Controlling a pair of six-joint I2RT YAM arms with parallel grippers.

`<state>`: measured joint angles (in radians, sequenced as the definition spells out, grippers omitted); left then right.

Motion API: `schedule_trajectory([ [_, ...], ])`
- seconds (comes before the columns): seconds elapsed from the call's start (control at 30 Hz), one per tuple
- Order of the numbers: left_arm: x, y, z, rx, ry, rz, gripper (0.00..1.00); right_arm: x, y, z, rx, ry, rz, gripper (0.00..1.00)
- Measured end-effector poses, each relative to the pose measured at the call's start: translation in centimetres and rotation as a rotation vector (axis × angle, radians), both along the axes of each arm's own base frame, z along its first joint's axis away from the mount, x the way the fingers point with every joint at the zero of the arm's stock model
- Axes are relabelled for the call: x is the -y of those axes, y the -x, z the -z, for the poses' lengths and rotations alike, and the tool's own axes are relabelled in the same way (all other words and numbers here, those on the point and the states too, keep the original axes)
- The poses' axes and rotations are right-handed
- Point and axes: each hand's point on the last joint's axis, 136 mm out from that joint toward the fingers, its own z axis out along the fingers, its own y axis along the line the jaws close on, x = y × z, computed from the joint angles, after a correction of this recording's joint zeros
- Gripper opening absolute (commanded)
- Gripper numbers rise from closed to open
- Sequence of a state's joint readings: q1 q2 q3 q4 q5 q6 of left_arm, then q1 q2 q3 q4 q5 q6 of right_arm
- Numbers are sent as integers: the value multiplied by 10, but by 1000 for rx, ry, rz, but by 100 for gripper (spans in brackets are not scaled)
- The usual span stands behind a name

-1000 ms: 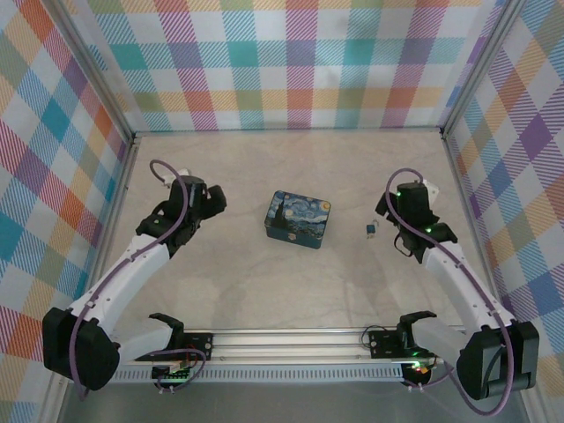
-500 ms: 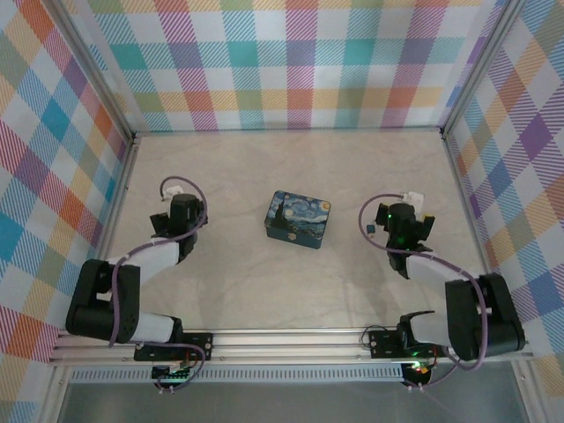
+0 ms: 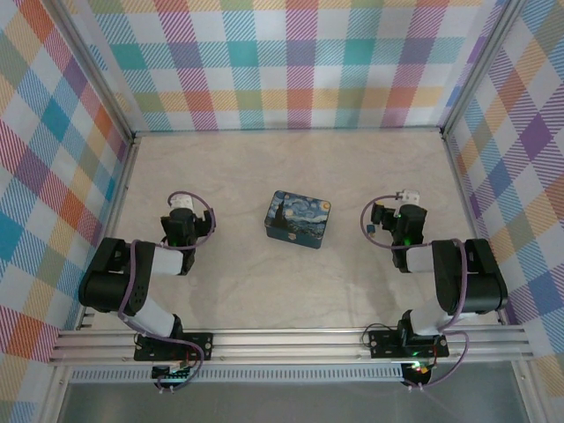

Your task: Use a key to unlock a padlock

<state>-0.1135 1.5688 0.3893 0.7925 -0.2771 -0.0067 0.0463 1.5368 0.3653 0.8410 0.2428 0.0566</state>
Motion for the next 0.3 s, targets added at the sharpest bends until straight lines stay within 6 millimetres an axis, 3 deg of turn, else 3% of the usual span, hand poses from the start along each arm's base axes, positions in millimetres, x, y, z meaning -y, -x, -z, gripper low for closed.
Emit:
schedule_trajectory([
  [0.3, 0, -2, -4, 20, 2, 1, 100, -11, -4, -5, 13, -14, -75, 100],
])
